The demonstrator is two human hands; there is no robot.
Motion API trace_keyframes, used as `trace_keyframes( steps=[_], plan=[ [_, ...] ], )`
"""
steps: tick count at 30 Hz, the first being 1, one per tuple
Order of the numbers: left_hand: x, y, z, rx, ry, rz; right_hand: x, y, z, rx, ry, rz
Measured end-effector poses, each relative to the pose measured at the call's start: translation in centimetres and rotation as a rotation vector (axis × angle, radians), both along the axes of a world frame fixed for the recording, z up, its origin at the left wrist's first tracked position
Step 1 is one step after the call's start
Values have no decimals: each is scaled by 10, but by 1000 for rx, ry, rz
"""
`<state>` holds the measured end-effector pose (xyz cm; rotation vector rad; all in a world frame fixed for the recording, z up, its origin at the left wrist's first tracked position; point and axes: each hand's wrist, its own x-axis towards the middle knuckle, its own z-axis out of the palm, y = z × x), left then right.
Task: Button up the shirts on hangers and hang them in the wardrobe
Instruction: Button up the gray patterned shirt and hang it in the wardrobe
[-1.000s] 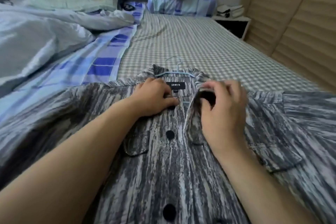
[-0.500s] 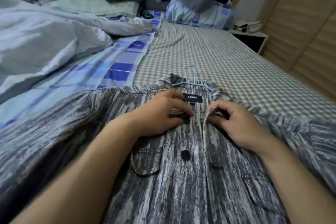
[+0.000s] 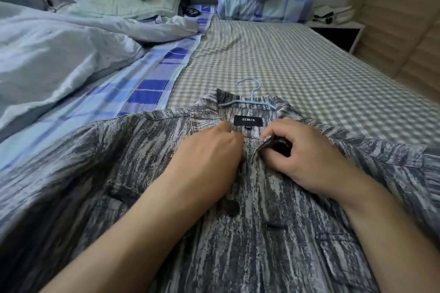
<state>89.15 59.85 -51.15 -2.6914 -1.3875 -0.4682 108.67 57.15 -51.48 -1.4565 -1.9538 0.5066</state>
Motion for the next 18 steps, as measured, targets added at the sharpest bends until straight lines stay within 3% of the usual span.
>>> trace_keyframes(
  steps=[5,9,18],
  plan=[
    [2,0,1,-55,-13,66,-9,0,1,70,-133,41],
    [-3,11,1,-207,-210,56,-14,-1,1,92,-86,18],
    [-7,19,1,-1139,-1079,163,-28,-1,1,144,-129,-27]
  ],
)
